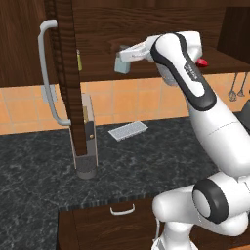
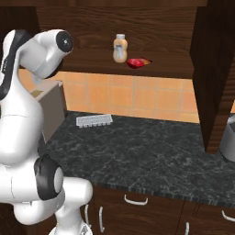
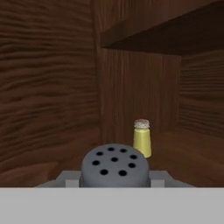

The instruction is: Put the shaker and condiment bottle from the counter next to their counterparts in the cabinet.

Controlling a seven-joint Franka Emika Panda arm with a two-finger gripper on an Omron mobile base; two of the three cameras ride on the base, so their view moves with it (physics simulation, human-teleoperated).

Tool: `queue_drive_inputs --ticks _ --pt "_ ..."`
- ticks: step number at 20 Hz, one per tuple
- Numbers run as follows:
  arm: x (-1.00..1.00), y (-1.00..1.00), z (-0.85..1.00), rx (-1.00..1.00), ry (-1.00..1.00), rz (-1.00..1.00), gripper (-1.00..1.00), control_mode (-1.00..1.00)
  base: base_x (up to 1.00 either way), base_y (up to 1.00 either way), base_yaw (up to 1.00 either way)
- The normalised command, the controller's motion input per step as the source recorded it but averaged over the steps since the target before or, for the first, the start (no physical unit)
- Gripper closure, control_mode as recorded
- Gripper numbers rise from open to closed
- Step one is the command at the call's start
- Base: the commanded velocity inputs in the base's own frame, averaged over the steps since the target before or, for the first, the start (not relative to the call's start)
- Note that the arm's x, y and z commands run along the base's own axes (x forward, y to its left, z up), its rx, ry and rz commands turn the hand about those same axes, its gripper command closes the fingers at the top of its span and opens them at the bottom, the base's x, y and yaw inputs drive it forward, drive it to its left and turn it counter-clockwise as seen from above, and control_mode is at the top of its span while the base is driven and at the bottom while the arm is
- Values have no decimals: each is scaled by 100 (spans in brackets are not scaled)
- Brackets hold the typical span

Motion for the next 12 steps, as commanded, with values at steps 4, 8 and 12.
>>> queue_drive_inputs --ticks 4,8,12 --pt "43 5 -15 6 -12 1 100 -100 0 0 0" --pt "29 12 1 4 -9 0 100 -100 0 0 0" --pt "7 25 15 0 -1 0 100 -100 0 0 0"
